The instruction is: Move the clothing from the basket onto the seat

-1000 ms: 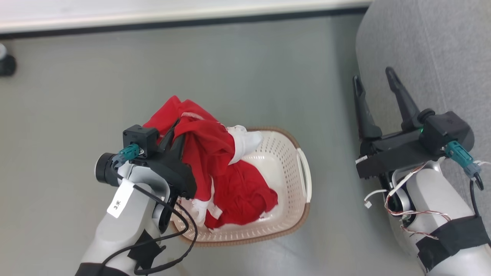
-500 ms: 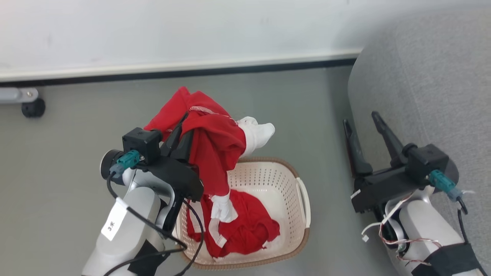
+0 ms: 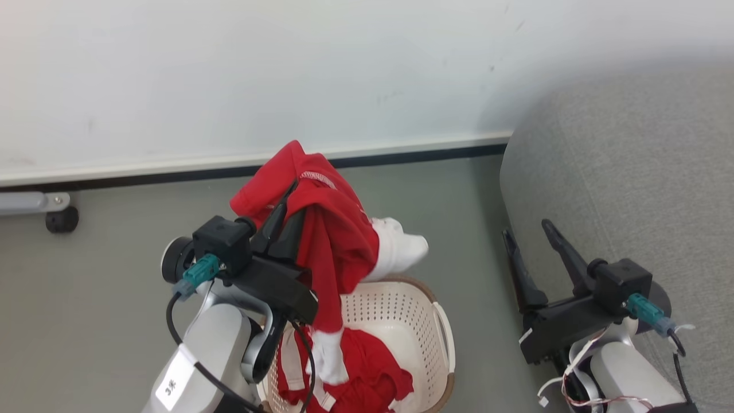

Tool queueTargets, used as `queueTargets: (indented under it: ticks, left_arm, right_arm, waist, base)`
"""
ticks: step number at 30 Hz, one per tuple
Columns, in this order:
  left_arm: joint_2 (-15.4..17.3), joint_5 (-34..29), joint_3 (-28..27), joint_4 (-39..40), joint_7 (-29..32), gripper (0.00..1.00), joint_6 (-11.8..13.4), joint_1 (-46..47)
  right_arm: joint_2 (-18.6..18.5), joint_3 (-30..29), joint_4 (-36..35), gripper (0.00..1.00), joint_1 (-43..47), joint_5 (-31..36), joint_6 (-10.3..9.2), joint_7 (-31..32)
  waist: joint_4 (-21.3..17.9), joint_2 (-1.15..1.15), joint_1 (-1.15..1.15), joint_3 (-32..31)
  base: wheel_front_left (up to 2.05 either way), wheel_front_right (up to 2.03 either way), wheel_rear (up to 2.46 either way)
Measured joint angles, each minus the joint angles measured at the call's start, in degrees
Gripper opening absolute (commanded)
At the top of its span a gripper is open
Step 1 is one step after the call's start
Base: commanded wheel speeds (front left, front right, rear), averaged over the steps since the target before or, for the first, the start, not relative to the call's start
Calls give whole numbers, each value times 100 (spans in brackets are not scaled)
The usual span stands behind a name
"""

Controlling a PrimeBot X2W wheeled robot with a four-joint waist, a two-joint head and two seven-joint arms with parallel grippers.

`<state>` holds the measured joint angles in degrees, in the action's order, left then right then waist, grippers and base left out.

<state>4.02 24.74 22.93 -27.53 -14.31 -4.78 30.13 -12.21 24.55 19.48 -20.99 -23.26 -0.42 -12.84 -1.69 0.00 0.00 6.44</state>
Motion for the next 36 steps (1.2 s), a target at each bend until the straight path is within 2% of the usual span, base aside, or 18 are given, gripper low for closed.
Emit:
queueTargets:
  ticks: [12,28,31,36]
  left_arm:
    - [74,-69,33,627,0,0,231,-450]
    - [153,-71,62,1147,221,0,380,-599]
    - [158,-73,82,1185,290,0,391,-600]
    - [158,-74,114,1284,364,0,430,-600]
  right_arm:
    - [4,100,-181,100,295,-96,19,140]
    - [12,190,-438,100,306,-129,20,323]
    - [52,275,-463,100,300,-127,52,355]
    - [223,597,-522,100,233,-87,215,454]
  waist:
    - [-43,0,0,-399]
    - [-61,1,0,-397]
    - [-57,1,1,-383]
    - [-36,1,1,-371]
  base:
    - [0,0,0]
    - [0,0,0]
    - [0,0,0]
    - [0,0,0]
